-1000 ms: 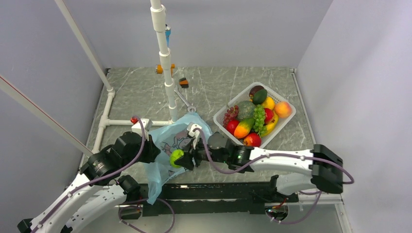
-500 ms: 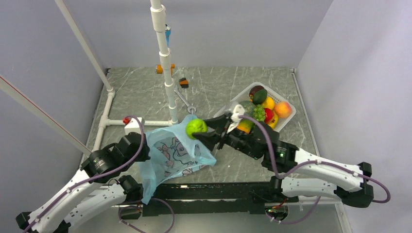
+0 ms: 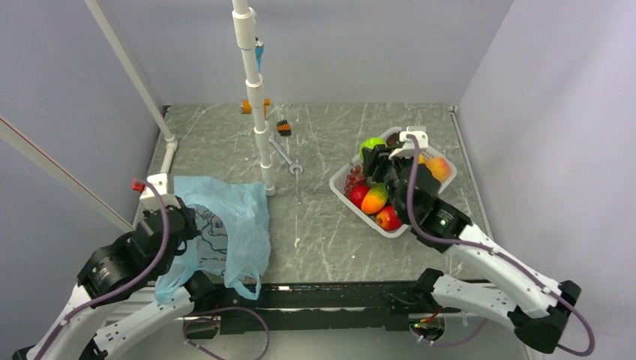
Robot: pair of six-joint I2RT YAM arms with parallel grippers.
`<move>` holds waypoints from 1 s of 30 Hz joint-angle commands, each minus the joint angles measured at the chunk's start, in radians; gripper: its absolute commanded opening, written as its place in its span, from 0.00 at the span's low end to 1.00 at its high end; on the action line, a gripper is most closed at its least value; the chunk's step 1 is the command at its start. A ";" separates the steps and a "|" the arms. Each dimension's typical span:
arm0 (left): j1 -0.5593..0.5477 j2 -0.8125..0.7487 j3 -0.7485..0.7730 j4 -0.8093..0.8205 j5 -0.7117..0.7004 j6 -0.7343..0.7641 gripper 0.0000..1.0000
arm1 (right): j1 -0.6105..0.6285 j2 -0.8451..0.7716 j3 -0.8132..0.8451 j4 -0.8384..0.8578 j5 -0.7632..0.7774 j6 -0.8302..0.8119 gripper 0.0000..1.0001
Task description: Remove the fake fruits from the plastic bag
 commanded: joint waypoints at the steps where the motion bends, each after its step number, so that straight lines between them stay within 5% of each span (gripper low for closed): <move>1: -0.003 0.000 -0.105 0.085 0.154 0.025 0.02 | -0.104 0.098 0.030 -0.113 0.127 0.148 0.00; 3: -0.002 0.010 -0.140 0.071 0.223 -0.031 0.07 | -0.151 0.149 0.058 -0.173 0.172 0.225 0.00; 10: -0.003 -0.009 -0.129 -0.038 0.331 -0.135 0.64 | -0.263 0.193 0.037 -0.337 0.293 0.444 0.00; 15: -0.002 -0.074 -0.012 -0.077 0.355 -0.110 0.89 | -0.432 0.173 0.026 -0.361 0.277 0.490 0.00; 20: -0.003 -0.044 0.202 -0.104 0.396 -0.031 0.99 | -0.606 0.188 0.023 -0.432 0.136 0.588 0.00; 26: -0.003 -0.015 0.292 -0.072 0.489 0.033 0.99 | -0.650 0.121 -0.074 -0.293 0.084 0.512 0.00; 30: -0.003 -0.004 0.320 -0.030 0.536 0.050 0.99 | -0.651 0.213 -0.033 -0.233 0.071 0.467 0.08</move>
